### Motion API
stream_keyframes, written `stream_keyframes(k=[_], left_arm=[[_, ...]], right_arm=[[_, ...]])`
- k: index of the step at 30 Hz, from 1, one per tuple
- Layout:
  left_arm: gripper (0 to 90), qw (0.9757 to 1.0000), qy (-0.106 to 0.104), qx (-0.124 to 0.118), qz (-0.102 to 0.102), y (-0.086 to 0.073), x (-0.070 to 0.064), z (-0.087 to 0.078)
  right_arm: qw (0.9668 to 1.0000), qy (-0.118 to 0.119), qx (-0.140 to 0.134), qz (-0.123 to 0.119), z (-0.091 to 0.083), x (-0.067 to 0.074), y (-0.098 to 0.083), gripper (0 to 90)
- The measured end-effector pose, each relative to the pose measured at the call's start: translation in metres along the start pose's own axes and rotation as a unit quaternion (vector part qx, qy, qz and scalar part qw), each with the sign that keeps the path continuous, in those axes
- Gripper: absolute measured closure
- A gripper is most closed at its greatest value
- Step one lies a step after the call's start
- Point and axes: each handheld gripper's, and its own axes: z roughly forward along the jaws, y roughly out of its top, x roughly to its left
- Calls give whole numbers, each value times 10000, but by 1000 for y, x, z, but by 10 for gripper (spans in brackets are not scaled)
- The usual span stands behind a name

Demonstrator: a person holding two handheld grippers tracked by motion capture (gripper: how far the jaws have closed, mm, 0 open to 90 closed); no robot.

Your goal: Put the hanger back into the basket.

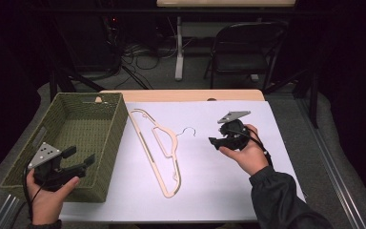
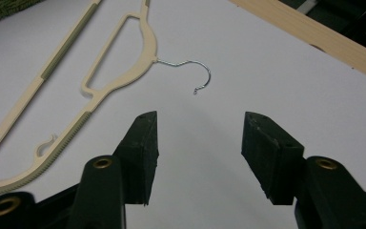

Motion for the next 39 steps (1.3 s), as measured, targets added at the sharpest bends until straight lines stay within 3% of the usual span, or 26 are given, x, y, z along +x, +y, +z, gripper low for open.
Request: stream_keyframes(k=[4, 5, 7, 8, 9, 10, 12, 13, 14, 16, 17, 18, 20, 21, 22, 23, 26, 28, 29, 30, 31, 39], left_arm=[[245, 10000, 1, 17, 3, 0, -1, 1], [246, 10000, -10, 21, 9, 0, -1, 1], [246, 10000, -8, 26, 7, 0, -1, 1], [247, 10000, -8, 26, 7, 0, -1, 1], [248, 10000, 2, 28, 5, 0, -1, 1], [248, 10000, 5, 31, 3, 0, -1, 1], [250, 10000, -4, 37, 2, 0, -1, 2], [251, 10000, -5, 40, 4, 0, 0, 2], [251, 10000, -7, 42, 5, 0, 0, 2], [251, 10000, -4, 51, 13, -1, 0, 2], [251, 10000, -4, 51, 17, -1, 0, 2], [251, 10000, 1, 54, 20, -1, 0, 2], [252, 10000, 2, 60, 24, -1, 0, 2], [252, 10000, 5, 65, 24, -1, 0, 2], [252, 10000, 11, 64, 22, -1, 0, 2], [252, 10000, 14, 65, 18, -1, 0, 2], [253, 10000, 16, 69, 18, -1, 0, 2], [253, 10000, 10, 76, 20, -1, 0, 2], [253, 10000, 10, 76, 21, -1, 0, 3], [253, 10000, 10, 76, 21, -1, 0, 3], [254, 10000, 8, 84, 28, -1, -1, 3], [255, 10000, 4, 92, 22, -1, 0, 4]], right_arm=[[9996, 134, 250, 34, 9, 3, 9, 497], [9990, 120, 421, -17, 13, 5, 15, 502], [9992, 230, 319, 25, 20, 8, 20, 522], [9988, 254, 428, 6, 20, 8, 23, 522], [9957, 238, 889, -92, 17, 9, 28, 523], [9957, 238, 889, -92, 17, 9, 28, 523], [9984, 232, 505, -87, 30, 14, 34, 509], [9983, 203, 528, -116, 31, 14, 36, 504], [9969, 171, 749, -144, 31, 15, 40, 502], [9980, 188, 590, -110, 35, 15, 41, 506], [9968, 260, 745, -118, 37, 16, 47, 511], [9980, 254, 565, -89, 41, 17, 47, 511], [9974, 238, 662, -141, 42, 17, 49, 511], [9934, 227, 1103, -233, 39, 16, 54, 512], [9961, 245, 835, -161, 44, 18, 53, 516], [9966, 241, 763, -185, 51, 19, 55, 516], [9964, 257, 785, -190, 55, 21, 56, 517], [9951, 273, 918, -225, 61, 22, 57, 523], [9907, 276, 1303, -270, 62, 23, 59, 526], [9907, 276, 1303, -270, 62, 23, 59, 526], [9945, 316, 972, -230, 73, 26, 55, 534], [9926, 357, 1120, -313, 95, 42, 56, 559]])
